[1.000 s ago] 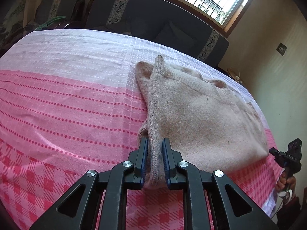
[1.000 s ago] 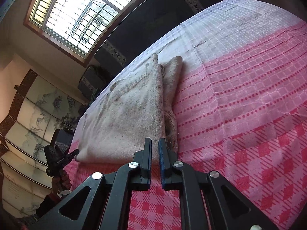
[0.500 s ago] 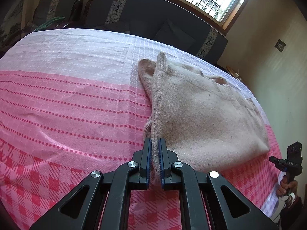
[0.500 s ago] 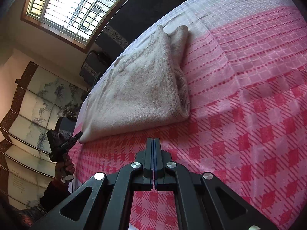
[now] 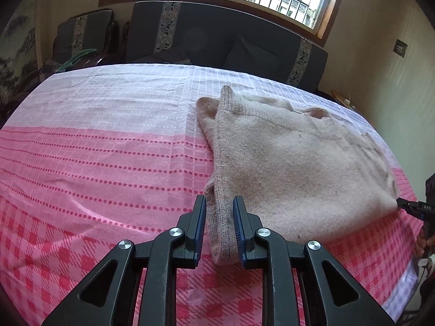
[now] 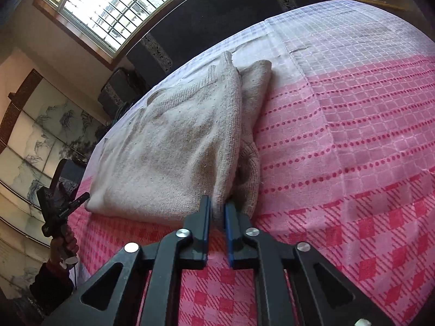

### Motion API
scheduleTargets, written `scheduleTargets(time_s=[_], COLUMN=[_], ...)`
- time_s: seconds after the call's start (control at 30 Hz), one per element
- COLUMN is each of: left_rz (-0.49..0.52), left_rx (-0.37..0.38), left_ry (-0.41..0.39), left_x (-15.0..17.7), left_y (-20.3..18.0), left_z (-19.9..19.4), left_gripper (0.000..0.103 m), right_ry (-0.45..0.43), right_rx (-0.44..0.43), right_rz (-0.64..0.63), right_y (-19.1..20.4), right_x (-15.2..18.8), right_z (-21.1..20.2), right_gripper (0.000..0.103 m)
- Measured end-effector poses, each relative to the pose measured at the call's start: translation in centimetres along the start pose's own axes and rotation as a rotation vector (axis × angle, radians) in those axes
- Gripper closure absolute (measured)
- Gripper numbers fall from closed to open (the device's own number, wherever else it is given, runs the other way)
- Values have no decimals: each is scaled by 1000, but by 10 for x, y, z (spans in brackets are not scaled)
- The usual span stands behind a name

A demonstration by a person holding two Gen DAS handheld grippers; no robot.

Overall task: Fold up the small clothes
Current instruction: 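Open both grippers and lift them off the folded sweater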

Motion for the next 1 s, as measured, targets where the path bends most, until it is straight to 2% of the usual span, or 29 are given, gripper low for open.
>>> scheduleTargets(time_s=[0.27, 0.37, 0.43, 0.57, 0.7, 0.83, 1.0], left_rz=[117, 146, 152, 145, 147, 150, 130], left_rx=[-69, -79, -85, -87, -93, -104, -105], left_ry=[-16, -10, -6, 1, -3, -3, -10], left_x=[3, 7, 8, 8, 8, 9, 5], left_y=[-7, -10, -10, -8, -8, -10, -11], left_z=[-5, -4, -2, 1, 2, 1, -8], left_gripper=[85, 86, 86, 86, 86, 86, 85], right_ry=[-4, 8, 1, -15, -121, -203, -136], right_rx=[-64, -39, -68, -20, 82, 104, 156], right_rz=[81, 75, 112, 93, 42, -56, -204], right_y=[-10, -15, -18, -16, -6, 22, 46], right_x=[17, 19, 16, 11, 3, -7, -9], right_z=[-20, -16, -13, -13, -32, -45, -17], right_gripper=[97, 97, 96, 95, 91, 90, 81])
Point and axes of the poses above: each gripper's, at about its wrist camera, not at the fingertips, and z roughly the way its jaws point, y to its left, x to its underside, the point moved 7 cm from there along z, roughly the way its jaws point, and after that the axes turned 4 degrees about -x, right-handed, at the moved point
